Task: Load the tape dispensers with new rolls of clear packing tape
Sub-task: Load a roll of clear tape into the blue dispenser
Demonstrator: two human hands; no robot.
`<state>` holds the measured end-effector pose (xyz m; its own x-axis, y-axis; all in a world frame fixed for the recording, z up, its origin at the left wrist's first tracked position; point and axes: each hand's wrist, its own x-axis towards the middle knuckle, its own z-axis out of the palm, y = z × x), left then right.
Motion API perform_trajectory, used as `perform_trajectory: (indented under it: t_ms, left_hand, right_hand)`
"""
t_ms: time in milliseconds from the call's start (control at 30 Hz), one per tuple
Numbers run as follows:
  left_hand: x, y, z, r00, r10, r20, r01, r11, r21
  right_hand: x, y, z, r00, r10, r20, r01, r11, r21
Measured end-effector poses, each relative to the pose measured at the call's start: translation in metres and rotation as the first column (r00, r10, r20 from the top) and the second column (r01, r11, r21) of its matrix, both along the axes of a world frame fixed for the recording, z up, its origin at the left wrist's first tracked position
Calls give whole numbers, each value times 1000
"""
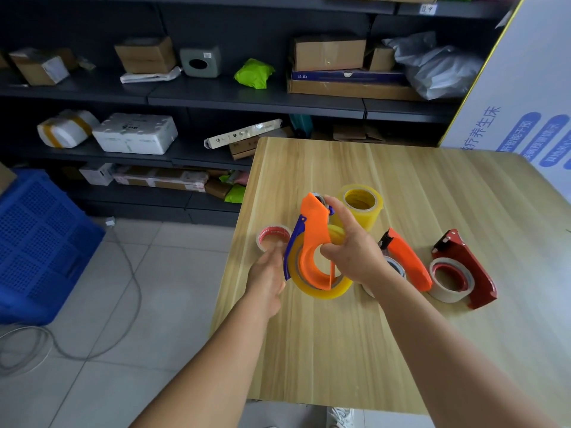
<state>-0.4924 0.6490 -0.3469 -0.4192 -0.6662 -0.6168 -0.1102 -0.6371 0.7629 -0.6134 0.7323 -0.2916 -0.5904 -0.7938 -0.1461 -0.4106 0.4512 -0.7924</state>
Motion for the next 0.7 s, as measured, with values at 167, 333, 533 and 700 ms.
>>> perform_trajectory:
  t_ms: [167,333,533,700]
  left_hand:
    - [9,-4,-4,985,-157,-67,155,988,-22]
    - [20,-2,-9,947,-215,-240,224,975,11]
    - [20,-4,-17,948,-32,-317,90,981,169]
    - [18,-7,-14,978,38,-206,2,981,195]
  right_hand:
    - [-1,-2,-1,1000,-11,12,11,1000,-10]
    - [-1,-3,-3,999,-13,52,15,999,-38]
    - [1,-5,-4,997,-20,74,23,999,-36]
    - [5,-6,-4,998,-27,59,29,999,-24]
